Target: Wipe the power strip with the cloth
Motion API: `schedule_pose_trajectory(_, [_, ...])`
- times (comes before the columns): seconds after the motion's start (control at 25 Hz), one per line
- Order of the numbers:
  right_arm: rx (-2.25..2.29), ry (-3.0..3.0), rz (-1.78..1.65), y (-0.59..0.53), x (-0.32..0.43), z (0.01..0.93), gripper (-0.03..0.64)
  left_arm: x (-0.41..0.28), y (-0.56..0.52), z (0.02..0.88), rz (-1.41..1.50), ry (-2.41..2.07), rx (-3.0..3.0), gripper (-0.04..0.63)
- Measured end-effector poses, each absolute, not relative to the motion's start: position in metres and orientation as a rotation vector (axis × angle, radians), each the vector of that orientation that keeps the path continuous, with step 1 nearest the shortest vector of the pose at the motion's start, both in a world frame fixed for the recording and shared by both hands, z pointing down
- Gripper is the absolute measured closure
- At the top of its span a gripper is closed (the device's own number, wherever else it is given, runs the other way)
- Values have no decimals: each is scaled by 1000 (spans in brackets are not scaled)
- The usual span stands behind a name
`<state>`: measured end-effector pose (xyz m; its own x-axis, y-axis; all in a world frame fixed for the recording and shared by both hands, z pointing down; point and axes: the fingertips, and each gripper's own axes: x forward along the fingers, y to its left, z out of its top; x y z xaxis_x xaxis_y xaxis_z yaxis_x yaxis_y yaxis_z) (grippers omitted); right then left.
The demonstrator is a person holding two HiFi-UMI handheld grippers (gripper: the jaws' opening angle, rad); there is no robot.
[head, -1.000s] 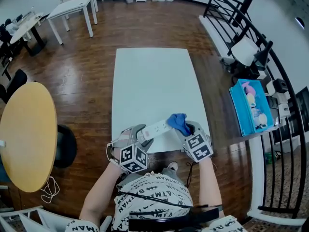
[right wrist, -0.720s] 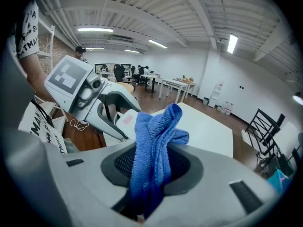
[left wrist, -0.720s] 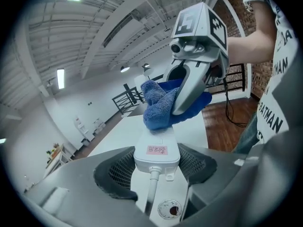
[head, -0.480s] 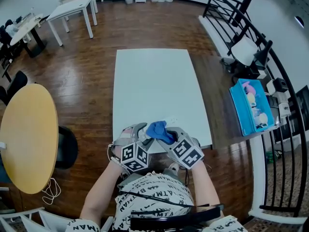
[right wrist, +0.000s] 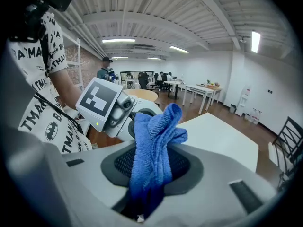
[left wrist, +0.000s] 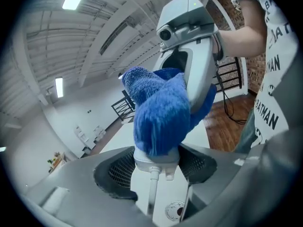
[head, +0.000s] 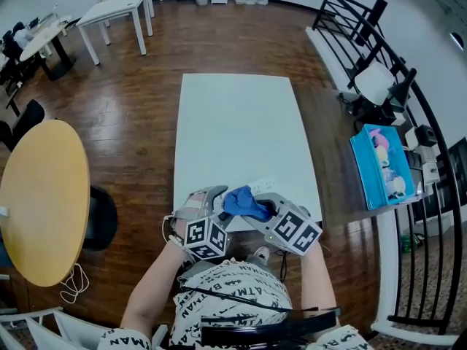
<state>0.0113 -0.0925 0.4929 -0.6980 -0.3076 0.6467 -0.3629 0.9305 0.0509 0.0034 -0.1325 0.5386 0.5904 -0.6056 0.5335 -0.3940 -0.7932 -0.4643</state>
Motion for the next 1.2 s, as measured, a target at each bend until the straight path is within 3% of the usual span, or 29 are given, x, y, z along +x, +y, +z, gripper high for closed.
schedule_pose_trajectory(0.24, [556,-2329,65,-103,37,485,482,1,-134,538,-996,829,-2567,311])
schedule_pose_trajectory(0.68, [403,-2245,-58,-88,-6,502,480,9,-124,537,-997,761,-2527,311])
schedule_pose_trajectory(1.2, [612,-2148,-14,-123,61,507,480,1,-126,530,-946,785,-2564,311])
